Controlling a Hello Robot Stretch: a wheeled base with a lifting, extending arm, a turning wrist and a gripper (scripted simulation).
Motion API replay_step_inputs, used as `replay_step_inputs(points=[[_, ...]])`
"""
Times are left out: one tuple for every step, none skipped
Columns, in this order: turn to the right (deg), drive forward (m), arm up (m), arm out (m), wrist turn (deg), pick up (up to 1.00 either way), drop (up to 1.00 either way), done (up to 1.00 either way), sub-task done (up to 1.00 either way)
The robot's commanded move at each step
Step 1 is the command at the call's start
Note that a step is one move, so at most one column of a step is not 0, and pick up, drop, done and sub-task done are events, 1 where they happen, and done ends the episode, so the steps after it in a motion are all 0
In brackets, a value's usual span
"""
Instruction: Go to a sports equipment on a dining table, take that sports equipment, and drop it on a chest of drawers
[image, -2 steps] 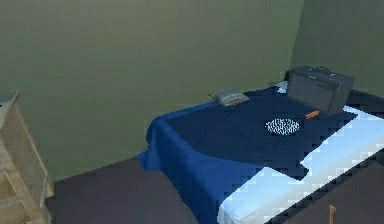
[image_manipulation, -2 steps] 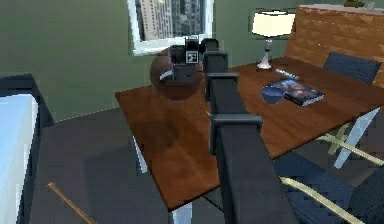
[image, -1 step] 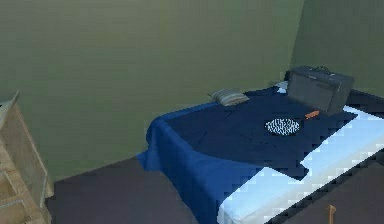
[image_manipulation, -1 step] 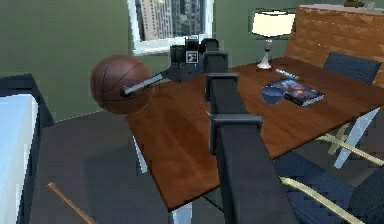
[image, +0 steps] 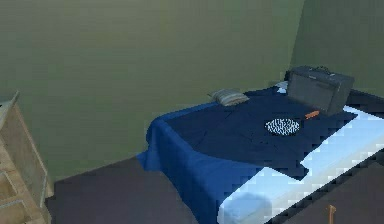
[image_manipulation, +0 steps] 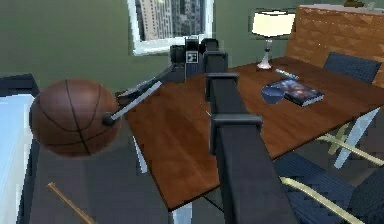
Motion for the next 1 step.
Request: replay_step_inputs(points=[[0.0,0.0,0.0,0.0,-30.0,0.0,0.0,0.0,0.0]])
